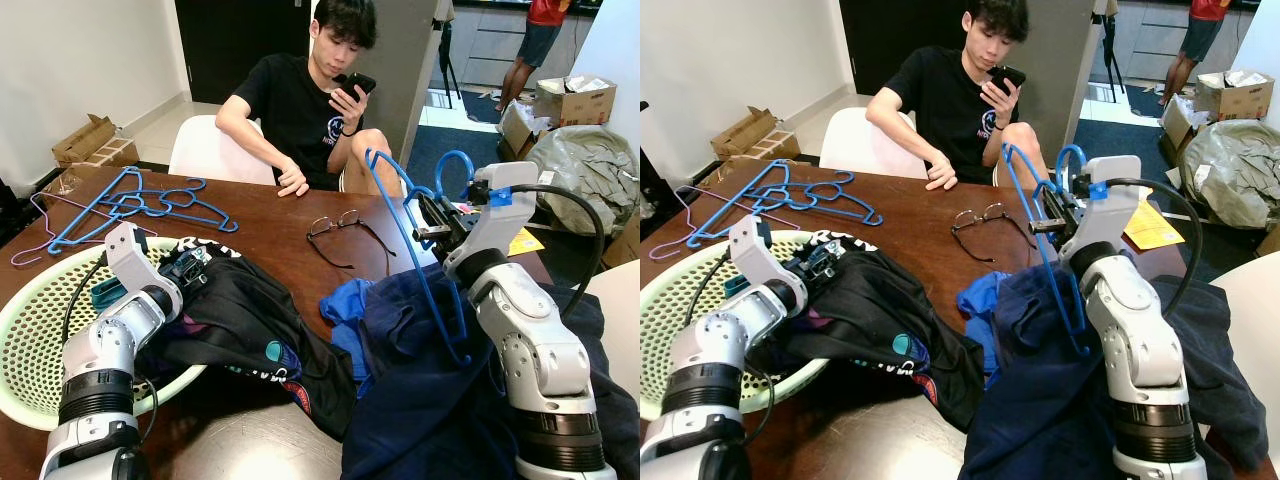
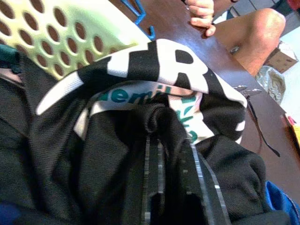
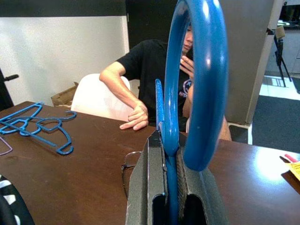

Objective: Hang hanger

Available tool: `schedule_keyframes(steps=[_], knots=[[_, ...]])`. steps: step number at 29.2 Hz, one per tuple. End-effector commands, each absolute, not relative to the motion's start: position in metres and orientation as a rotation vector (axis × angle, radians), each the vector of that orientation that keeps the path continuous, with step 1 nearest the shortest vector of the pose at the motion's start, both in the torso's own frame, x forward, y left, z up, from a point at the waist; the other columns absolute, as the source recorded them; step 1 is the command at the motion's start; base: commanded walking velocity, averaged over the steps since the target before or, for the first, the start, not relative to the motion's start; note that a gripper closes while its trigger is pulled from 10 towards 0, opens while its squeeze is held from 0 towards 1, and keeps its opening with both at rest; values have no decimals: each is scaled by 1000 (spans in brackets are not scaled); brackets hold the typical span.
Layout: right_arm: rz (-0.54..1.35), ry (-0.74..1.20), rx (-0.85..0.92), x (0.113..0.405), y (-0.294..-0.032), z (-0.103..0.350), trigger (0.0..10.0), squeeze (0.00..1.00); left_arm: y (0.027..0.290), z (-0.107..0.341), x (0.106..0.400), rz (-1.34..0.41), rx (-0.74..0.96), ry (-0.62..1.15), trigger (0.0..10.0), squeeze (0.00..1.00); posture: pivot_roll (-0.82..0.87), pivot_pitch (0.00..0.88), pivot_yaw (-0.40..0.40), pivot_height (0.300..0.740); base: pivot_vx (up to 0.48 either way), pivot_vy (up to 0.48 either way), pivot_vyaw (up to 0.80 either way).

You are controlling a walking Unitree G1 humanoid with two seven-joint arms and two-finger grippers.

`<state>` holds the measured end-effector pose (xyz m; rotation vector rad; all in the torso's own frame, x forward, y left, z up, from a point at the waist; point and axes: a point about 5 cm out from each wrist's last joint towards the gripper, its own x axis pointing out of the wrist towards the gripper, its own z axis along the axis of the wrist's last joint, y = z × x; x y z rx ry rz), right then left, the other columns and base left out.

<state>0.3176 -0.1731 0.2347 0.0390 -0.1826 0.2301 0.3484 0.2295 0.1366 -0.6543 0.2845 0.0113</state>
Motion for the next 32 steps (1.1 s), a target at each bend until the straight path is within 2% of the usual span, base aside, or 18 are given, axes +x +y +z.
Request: schedule_keyframes(steps=[1, 3, 5, 6, 7, 8, 9, 11, 12, 13, 14, 16, 17, 18, 29, 31, 32], knots=[[229, -181, 36, 317, -173, 235, 10000, 0, 242, 150, 350, 54, -589, 253, 0, 0, 13, 38, -18, 740, 0, 0, 0], [229, -181, 36, 317, -173, 235, 10000, 0, 242, 150, 350, 54, -589, 253, 0, 0, 13, 38, -18, 740, 0, 0, 0], [229, -183, 39, 317, -172, 235, 10000, 0, 247, 177, 353, 51, -479, 176, 0, 0, 17, 35, -18, 740, 0, 0, 0], [229, -183, 39, 317, -172, 235, 10000, 0, 247, 177, 353, 51, -479, 176, 0, 0, 17, 35, -18, 740, 0, 0, 0], [228, -183, 40, 318, -172, 236, 10000, 0, 248, 191, 354, 42, -434, 140, 0, 0, 19, 34, -18, 740, 0, 0, 0], [228, -184, 43, 318, -171, 235, 10000, 0, 249, 227, 356, 17, -315, 47, 0, 0, 22, 29, -17, 740, 0, 0, 0], [228, -184, 43, 318, -171, 235, 10000, 0, 249, 227, 356, 17, -315, 47, 0, 0, 22, 29, -17, 740, 0, 0, 0], [227, -187, 46, 319, -170, 236, 10000, 0, 242, 272, 353, -48, -153, -88, 0, 0, 20, 27, -14, 740, 0, 0, 0], [227, -187, 46, 319, -170, 236, 10000, 0, 242, 272, 353, -48, -153, -88, 0, 0, 20, 27, -14, 740, 0, 0, 0], [225, -189, 48, 319, -170, 236, 10000, 0, 229, 312, 346, -148, -95, -216, 0, 0, 29, 22, -14, 740, 0, 0, 0], [225, -189, 48, 319, -170, 236, 10000, 0, 229, 312, 346, -148, -95, -216, 0, 0, 29, 22, -14, 740, 0, 0, 0], [224, -193, 56, 321, -169, 236, 10000, 0, 204, 382, 319, -383, -18, -441, 0, 0, 44, 9, -8, 740, 0, 0, 0], [224, -194, 59, 321, -168, 235, 10000, 0, 197, 398, 309, -449, 1, -494, 0, 0, 44, 9, -8, 740, 0, 0, 0], [225, -195, 63, 322, -167, 235, 10000, 0, 196, 407, 304, -481, 10, -520, 1020, 0, 46, 4, -6, 740, 0, 0, 0], [219, -200, 71, 324, -169, 234, 10000, 0, 191, 433, 283, -601, -95, -634, 1333, 0, 53, 0, -6, 740, 0, 0, 0], [220, -201, 73, 324, -168, 234, 10000, 0, 192, 439, 278, -601, -73, -659, 2235, 0, 55, 0, -7, 740, 0, 0, 0], [220, -201, 73, 324, -168, 234, 10000, 0, 192, 439, 278, -601, -73, -659, 2235, 0, 55, 0, -7, 740, 0, 0, 0]])
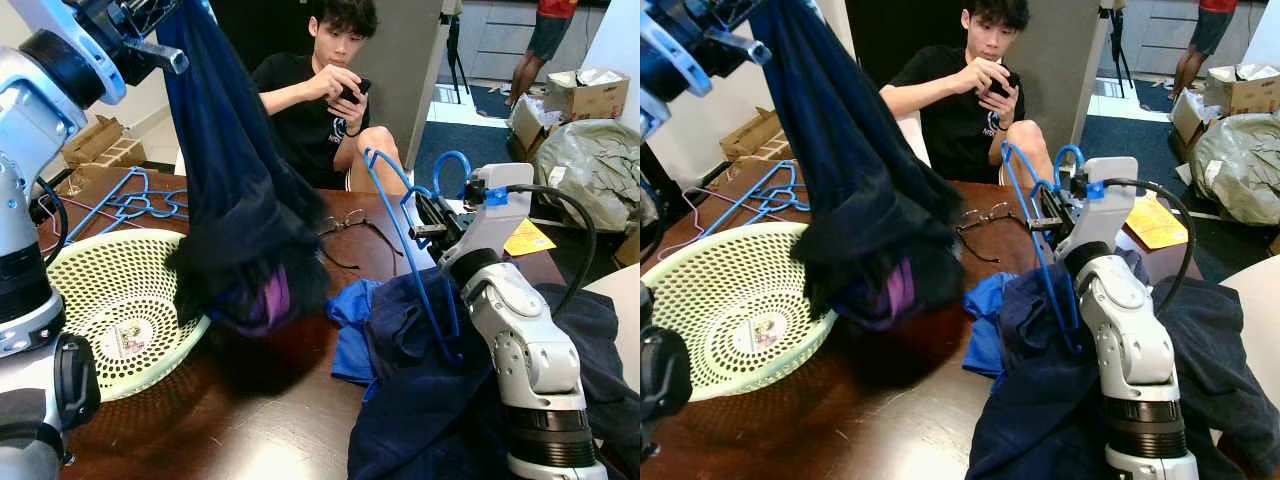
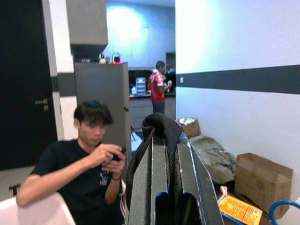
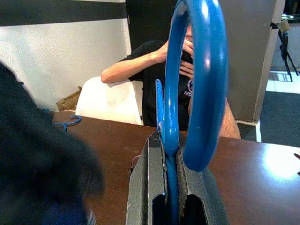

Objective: Hang hanger

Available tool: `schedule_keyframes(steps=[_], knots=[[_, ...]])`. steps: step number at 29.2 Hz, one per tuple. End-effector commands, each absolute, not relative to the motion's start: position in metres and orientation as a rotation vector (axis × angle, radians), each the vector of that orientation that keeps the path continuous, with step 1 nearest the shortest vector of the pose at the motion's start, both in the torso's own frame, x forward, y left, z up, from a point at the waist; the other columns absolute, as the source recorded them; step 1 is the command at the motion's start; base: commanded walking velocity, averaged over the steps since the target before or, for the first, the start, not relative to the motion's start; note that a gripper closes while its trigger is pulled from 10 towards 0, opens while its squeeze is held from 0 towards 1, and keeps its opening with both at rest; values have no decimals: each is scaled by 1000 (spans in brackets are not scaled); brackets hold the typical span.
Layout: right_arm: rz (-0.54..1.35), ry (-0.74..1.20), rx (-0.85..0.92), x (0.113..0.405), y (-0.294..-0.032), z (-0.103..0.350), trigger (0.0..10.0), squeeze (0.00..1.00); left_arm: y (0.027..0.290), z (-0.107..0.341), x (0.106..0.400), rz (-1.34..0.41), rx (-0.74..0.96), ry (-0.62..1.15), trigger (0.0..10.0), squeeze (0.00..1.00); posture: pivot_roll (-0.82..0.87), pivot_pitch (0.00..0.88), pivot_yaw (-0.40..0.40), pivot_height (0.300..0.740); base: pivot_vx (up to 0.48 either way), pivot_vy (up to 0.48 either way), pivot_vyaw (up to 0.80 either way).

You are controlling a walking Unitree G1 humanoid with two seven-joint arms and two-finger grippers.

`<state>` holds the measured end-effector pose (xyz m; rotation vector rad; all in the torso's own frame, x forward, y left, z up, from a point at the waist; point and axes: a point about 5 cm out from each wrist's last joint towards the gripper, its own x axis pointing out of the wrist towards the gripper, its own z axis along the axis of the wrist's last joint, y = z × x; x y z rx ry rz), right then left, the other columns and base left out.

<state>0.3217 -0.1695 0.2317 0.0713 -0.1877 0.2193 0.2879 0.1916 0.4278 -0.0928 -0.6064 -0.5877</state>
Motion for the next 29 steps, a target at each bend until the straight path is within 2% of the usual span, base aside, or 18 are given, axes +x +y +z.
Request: schedule_keyframes(steps=[1, 4, 13, 14, 15, 16, 17, 19, 20, 21, 22, 25, 26, 29], knots=[[221, -201, 74, 324, -168, 234, 10000, 0, 193, 440, 277, -591, -59, -663, 2235, 0, 55, 0, -7, 740, 0, 0, 0], [223, -203, 76, 324, -168, 234, 10000, 0, 199, 444, 273, -578, -49, -665, 2588, 0, 57, 0, -8, 740, 0, 0, 0], [227, -204, 75, 325, -167, 234, 10000, 0, 211, 454, 266, -542, -52, -706, 2510, 0, 57, 0, -9, 740, 0, 0, 0], [227, -205, 75, 325, -167, 234, 10000, 0, 216, 456, 265, -474, 0, -711, 3608, 0, 58, 0, -12, 740, 0, 0, 0], [227, -205, 75, 325, -167, 234, 10000, 0, 216, 456, 265, -474, 0, -711, 3608, 0, 58, 0, -12, 740, 0, 0, 0], [227, -205, 74, 325, -167, 234, 10000, 0, 222, 459, 266, -392, 63, -714, 5216, 0, 57, 0, -11, 740, 0, 0, 0], [227, -205, 74, 325, -167, 234, 10000, 0, 222, 459, 266, -392, 63, -714, 5216, 0, 57, 0, -11, 740, 0, 0, 0], [226, -207, 74, 325, -167, 235, 10000, 0, 243, 468, 267, -145, 262, -722, 5490, 0, 57, 0, -11, 740, 0, 0, 0], [226, -207, 74, 325, -167, 235, 10000, 0, 243, 468, 267, -145, 262, -722, 5490, 0, 57, 0, -11, 740, 0, 0, 0], [225, -207, 73, 325, -168, 235, 10000, 0, 253, 470, 267, -29, 360, -711, 5765, 0, 57, 0, -11, 740, 0, 0, 0], [224, -207, 73, 326, -168, 235, 10000, 0, 257, 468, 269, 20, 429, -679, 6667, 0, 63, 0, -10, 740, 0, 0, 0], [223, -206, 73, 326, -168, 234, 10000, 0, 259, 465, 271, 36, 461, -655, 6667, 0, 63, 0, -10, 740, 0, 0, 0], [223, -206, 73, 326, -169, 235, 10000, 0, 253, 456, 276, 19, 509, -613, 7294, 0, 63, 0, -11, 740, 0, 0, 0], [223, -206, 74, 326, -169, 235, 10000, 0, 247, 446, 282, 7, 537, -577, 7176, 0, 60, 0, -12, 740, 0, 0, 0]])
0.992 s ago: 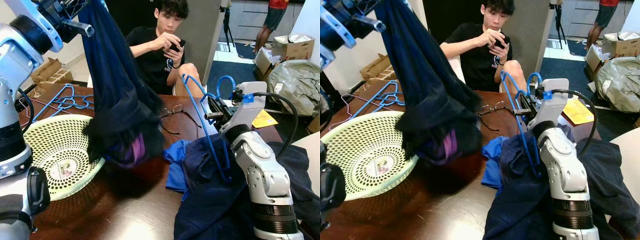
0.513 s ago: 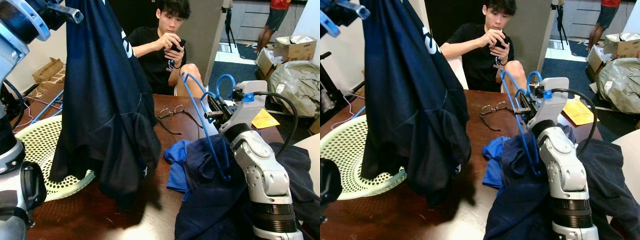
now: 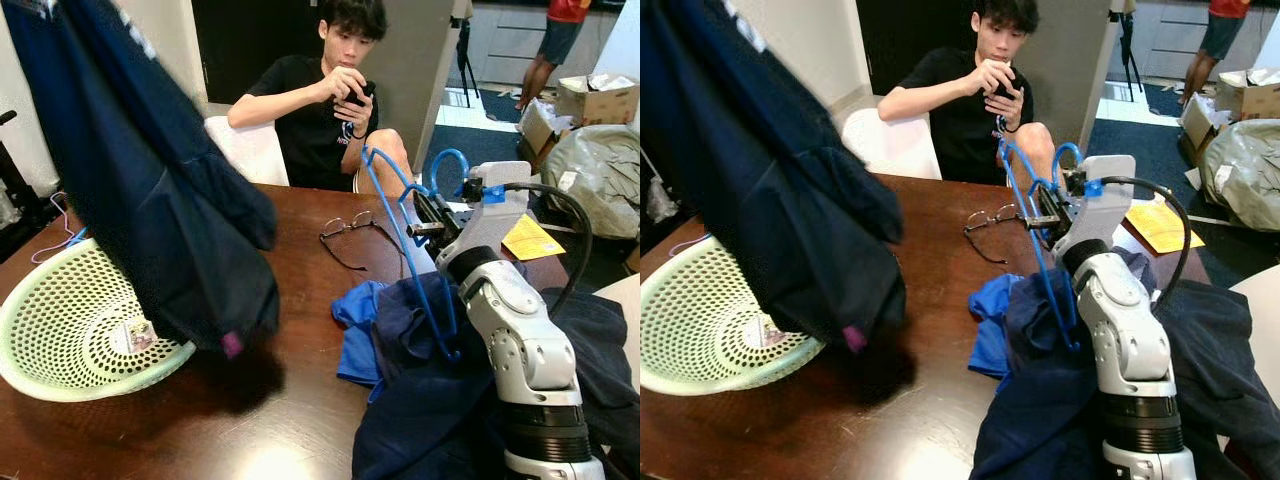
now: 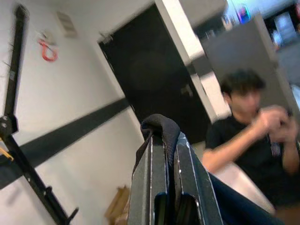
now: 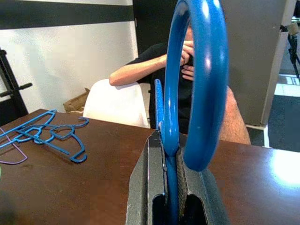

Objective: Hang hanger

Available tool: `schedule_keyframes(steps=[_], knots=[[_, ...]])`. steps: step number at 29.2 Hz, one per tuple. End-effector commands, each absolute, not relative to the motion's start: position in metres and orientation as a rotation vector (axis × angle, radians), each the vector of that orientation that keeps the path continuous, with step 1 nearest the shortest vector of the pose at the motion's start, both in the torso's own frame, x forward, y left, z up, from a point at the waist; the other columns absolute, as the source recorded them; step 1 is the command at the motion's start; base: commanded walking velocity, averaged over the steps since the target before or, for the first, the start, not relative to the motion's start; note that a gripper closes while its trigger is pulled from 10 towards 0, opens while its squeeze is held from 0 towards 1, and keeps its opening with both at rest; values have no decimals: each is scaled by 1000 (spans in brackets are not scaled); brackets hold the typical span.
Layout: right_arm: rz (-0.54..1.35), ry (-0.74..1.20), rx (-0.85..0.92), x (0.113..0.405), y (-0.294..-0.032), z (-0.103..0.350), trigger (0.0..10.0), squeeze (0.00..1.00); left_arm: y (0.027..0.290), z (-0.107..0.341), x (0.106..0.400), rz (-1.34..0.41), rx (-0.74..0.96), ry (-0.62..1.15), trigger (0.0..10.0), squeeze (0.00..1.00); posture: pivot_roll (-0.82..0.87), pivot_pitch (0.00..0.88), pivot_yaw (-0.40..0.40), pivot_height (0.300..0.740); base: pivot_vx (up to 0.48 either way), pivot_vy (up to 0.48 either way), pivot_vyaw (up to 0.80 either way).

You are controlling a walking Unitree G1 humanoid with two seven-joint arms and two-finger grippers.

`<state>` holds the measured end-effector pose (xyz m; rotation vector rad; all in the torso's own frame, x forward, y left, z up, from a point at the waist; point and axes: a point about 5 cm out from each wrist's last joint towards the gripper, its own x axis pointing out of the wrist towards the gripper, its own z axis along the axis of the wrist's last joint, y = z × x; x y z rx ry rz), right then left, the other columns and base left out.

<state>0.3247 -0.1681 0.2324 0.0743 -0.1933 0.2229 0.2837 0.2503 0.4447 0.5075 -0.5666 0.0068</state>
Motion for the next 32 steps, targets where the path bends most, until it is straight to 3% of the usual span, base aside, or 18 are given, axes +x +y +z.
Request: schedule_keyframes(steps=[1, 5, 6, 7, 9, 10, 11, 15, 16, 18, 20, 21, 23, 25, 26, 27, 28, 32], knots=[[223, -207, 74, 326, -169, 235, 10000, 0, 244, 435, 288, 12, 564, -535, 6941, 0, 59, 0, -12, 740, 0, 0, 0], [222, -207, 73, 326, -169, 235, 10000, 0, 244, 425, 293, 47, 590, -491, 6784, 0, 57, 0, -14, 740, 0, 0, 0], [221, -207, 74, 326, -170, 235, 10000, 0, 250, 419, 295, 114, 611, -462, 6314, 0, 56, 0, -14, 740, 0, 0, 0], [218, -206, 75, 326, -171, 235, 10000, 0, 274, 417, 295, 316, 639, -430, 6235, 0, 54, 0, -14, 740, 0, 0, 0], [218, -206, 75, 326, -171, 235, 10000, 0, 274, 417, 295, 316, 639, -430, 6235, 0, 54, 0, -14, 740, 0, 0, 0], [217, -206, 76, 325, -171, 235, 10000, 0, 290, 423, 289, 437, 665, -444, 6196, 0, 57, 0, -15, 740, 0, 0, 0], [218, -206, 77, 326, -171, 235, 10000, 0, 305, 432, 279, 557, 686, -476, 4902, 0, 59, 0, -16, 740, 0, 0, 0], [220, -205, 78, 326, -170, 235, 10000, 0, 319, 443, 267, 673, 704, -516, 4667, 0, 59, 0, -16, 740, 0, 0, 0], [222, -205, 80, 326, -169, 235, 10000, 0, 334, 455, 251, 800, 729, -553, 4431, 0, 59, 0, -16, 740, 0, 0, 0], [222, -205, 80, 326, -169, 235, 10000, 0, 334, 455, 251, 800, 729, -553, 4431, 0, 59, 0, -16, 740, 0, 0, 0], [225, -206, 82, 327, -169, 235, 10000, 0, 355, 476, 217, 1012, 797, -626, 4392, 0, 68, 0, -21, 740, 0, 0, 0], [225, -206, 82, 327, -169, 235, 10000, 0, 355, 476, 217, 1012, 797, -626, 4392, 0, 68, 0, -21, 740, 0, 0, 0], [226, -206, 83, 328, -169, 235, 10000, 0, 356, 480, 213, 1025, 819, -638, 4824, 0, 72, 0, -24, 740, 0, 0, 0], [228, -207, 84, 328, -168, 235, 10000, 0, 346, 470, 231, 901, 799, -613, 7412, 0, 73, 0, -25, 740, 0, 0, 0], [228, -207, 84, 328, -168, 235, 10000, 0, 346, 470, 231, 901, 799, -613, 7412, 0, 73, 0, -25, 740, 0, 0, 0], [230, -207, 84, 328, -168, 235, 10000, 0, 338, 460, 245, 810, 800, -584, 10000, 0, 71, 0, -25, 740, 0, 0, 0], [232, -207, 84, 328, -167, 236, 10000, 0, 324, 441, 265, 687, 774, -539, 10000, 0, 68, 0, -25, 740, 0, 0, 0], [233, -207, 83, 328, -167, 236, 10000, 0, 314, 428, 276, 608, 756, -511, 10000, 0, 66, 0, -23, 740, 0, 0, 0]])
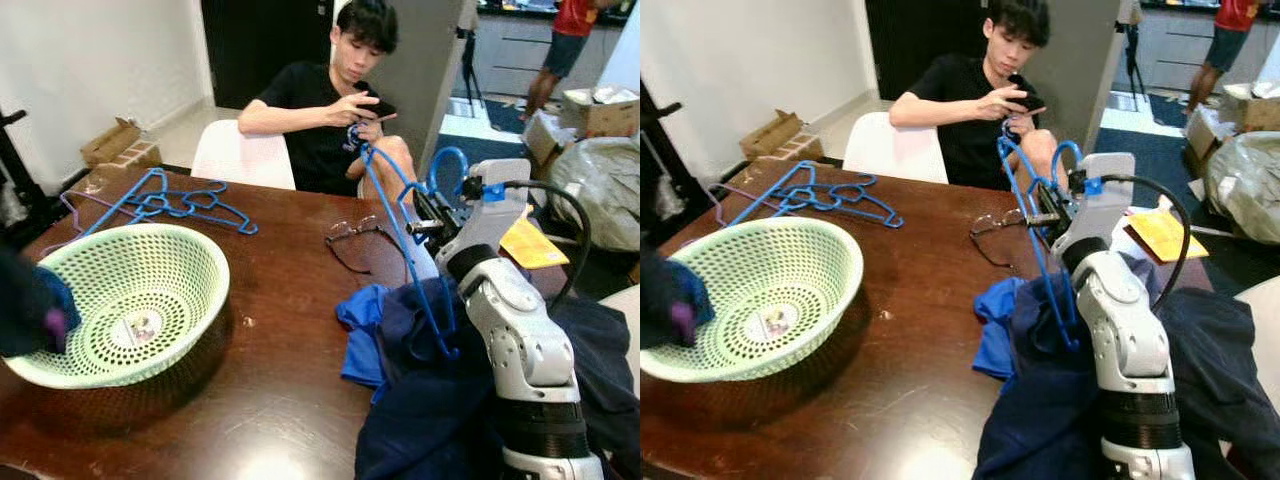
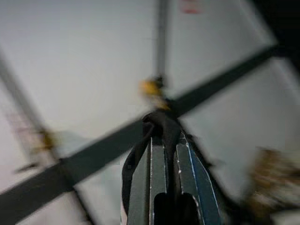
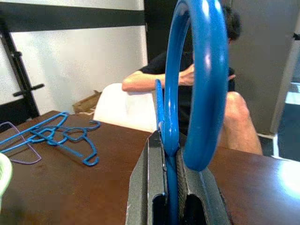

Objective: Hang hanger

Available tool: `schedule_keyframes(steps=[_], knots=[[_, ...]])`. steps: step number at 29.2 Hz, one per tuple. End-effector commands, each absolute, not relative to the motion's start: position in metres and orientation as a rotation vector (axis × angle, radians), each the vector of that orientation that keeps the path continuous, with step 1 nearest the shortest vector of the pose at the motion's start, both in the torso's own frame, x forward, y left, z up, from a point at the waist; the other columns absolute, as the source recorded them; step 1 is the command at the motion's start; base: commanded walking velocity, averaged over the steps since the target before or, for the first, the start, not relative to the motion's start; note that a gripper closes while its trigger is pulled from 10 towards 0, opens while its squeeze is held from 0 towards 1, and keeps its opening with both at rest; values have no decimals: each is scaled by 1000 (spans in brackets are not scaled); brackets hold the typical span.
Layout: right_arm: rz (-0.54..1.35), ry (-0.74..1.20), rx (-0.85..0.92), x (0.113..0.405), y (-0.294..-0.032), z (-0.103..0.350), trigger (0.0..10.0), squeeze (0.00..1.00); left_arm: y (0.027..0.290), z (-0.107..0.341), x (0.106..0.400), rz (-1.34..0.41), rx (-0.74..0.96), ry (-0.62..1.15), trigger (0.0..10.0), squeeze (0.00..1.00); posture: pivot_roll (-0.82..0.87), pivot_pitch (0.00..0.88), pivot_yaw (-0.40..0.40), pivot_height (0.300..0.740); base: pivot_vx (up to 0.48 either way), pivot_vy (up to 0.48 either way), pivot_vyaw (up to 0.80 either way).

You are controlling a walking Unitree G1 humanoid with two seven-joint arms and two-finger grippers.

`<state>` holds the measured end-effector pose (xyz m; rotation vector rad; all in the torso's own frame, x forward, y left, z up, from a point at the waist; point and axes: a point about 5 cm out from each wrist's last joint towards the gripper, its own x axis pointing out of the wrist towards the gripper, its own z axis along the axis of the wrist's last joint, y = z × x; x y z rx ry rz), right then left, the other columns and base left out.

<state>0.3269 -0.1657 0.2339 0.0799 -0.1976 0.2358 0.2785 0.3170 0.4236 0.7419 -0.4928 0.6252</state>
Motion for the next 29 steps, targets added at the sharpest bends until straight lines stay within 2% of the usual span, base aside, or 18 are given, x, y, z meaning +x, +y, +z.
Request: schedule_keyframes(steps=[1, 2, 3, 5, 6, 8, 9, 11, 14, 16, 17, 19, 22, 24, 25, 29], knots=[[234, -207, 83, 328, -167, 236, 10000, 0, 304, 414, 287, 548, 736, -489, 10000, 0, 66, 0, -23, 740, 0, 0, 0], [231, -206, 81, 327, -168, 236, 10000, 0, 287, 392, 301, 455, 702, -449, 10000, 0, 62, 0, -21, 740, 0, 0, 0], [231, -206, 81, 327, -168, 236, 10000, 0, 287, 392, 301, 455, 702, -449, 10000, 0, 62, 0, -21, 740, 0, 0, 0], [225, -204, 78, 326, -169, 236, 10000, 0, 257, 348, 321, 299, 650, -364, 10000, 0, 55, 0, -18, 740, 0, 0, 0], [225, -204, 78, 326, -169, 236, 10000, 0, 257, 348, 321, 299, 650, -364, 10000, 0, 55, 0, -18, 740, 0, 0, 0], [223, -202, 76, 326, -170, 235, 10000, 0, 234, 322, 330, 193, 601, -316, 10000, 0, 54, 0, -16, 740, 0, 0, 0], [223, -202, 76, 326, -170, 235, 10000, 0, 234, 322, 330, 193, 601, -316, 10000, 0, 54, 0, -16, 740, 0, 0, 0], [223, -198, 74, 325, -171, 234, 10000, 0, 201, 301, 334, 67, 554, -294, 10000, 0, 53, 0, -14, 740, 0, 0, 0], [222, -198, 73, 325, -171, 234, 10000, 0, 190, 295, 335, 25, 541, -288, 10000, 0, 53, 0, -14, 740, 0, 0, 0], [224, -195, 72, 325, -171, 234, 10000, 0, 165, 280, 334, -62, 514, -268, 10000, 0, 51, 0, -13, 740, 0, 0, 0], [224, -195, 72, 325, -171, 234, 10000, 0, 165, 280, 334, -62, 514, -268, 10000, 0, 51, 0, -13, 740, 0, 0, 0], [226, -192, 70, 325, -171, 233, 10000, 0, 137, 264, 331, -171, 492, -234, 10000, 0, 51, 0, -13, 740, 0, 0, 0], [226, -190, 70, 325, -171, 233, 10000, 0, 121, 256, 328, -242, 491, -214, 10000, 0, 49, 0, -14, 740, 0, 0, 0], [226, -189, 69, 325, -171, 232, 10000, 0, 96, 237, 321, -375, 516, -158, 10000, 0, 49, 0, -14, 740, 0, 0, 0], [227, -189, 68, 326, -171, 232, 10000, 0, 86, 228, 316, -438, 522, -133, 10000, 1000, 48, 0, -13, 740, 0, 0, 0], [229, -188, 67, 326, -170, 232, 10000, 0, 79, 220, 312, -501, 518, -101, 10000, 1000, 48, 0, -13, 740, 0, 0, 0]])
